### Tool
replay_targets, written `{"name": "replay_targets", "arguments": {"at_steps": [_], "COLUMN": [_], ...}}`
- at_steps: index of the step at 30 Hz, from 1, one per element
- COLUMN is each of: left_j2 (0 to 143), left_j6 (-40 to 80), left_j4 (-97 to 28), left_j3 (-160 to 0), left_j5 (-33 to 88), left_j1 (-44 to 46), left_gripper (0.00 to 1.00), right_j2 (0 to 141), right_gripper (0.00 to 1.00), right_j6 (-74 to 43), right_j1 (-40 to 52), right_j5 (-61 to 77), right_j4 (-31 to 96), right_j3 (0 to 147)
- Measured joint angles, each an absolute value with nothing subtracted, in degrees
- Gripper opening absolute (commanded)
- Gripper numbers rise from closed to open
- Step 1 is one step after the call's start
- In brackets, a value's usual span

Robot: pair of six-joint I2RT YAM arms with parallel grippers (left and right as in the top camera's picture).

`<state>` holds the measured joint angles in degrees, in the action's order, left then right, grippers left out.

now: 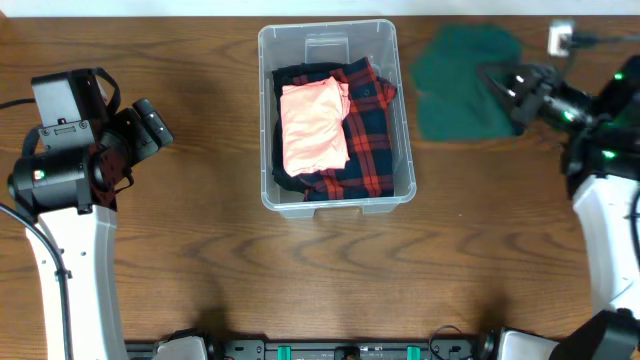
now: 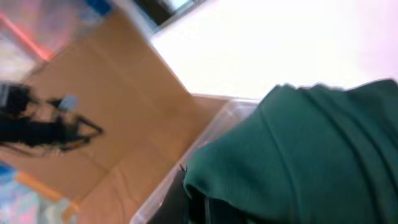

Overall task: Pack container
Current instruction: 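Lift the green shirt and carry it over the container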

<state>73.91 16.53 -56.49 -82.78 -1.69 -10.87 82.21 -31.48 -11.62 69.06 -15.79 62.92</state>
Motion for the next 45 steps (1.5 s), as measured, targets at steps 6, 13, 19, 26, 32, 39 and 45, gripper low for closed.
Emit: {"name": "replay_targets", "arguments": {"at_steps": [6,13,19,26,32,39,45], "left_j2": [73.93,73.93,73.93,73.93,73.93,73.93,73.93], "left_j6": [16.53,16.53,16.53,16.53,16.53,16.53,16.53], "left_j4": [-56.53,-56.51,-56.53,-56.49,-56.51,-56.51,-56.51], "left_j3": [-82.78,-82.78,-82.76,-82.76,-82.76,-82.76,-82.76], "left_j5": [-1.72,-1.72,-1.72,-1.72,-1.72,-1.72,-1.72], "left_j1": [-10.87,-10.87,-10.87,-10.87,-10.87,-10.87,-10.87], "left_gripper": [0.98,0.98,0.98,0.98,0.98,0.98,0.98], "right_j2": [81.67,85.12,95.13,107.39,112.99,113.97,113.99], "right_gripper": [0.01,0.01,0.01,0.01,0.01,0.01,0.01], "right_j6": [-43.31,-44.99,-43.94,-51.22,-57.49,-58.87,-67.02], "right_j1": [-0.45,10.11,16.38,17.69,18.09,18.24,18.26], "right_j5": [59.72,43.55,32.45,27.4,26.5,28.34,30.48], "right_j4": [-26.65,-29.19,-40.73,-56.93,-58.85,-61.17,-79.44], "right_j3": [63.02,63.02,63.02,63.02,63.02,63.0,63.29]}}
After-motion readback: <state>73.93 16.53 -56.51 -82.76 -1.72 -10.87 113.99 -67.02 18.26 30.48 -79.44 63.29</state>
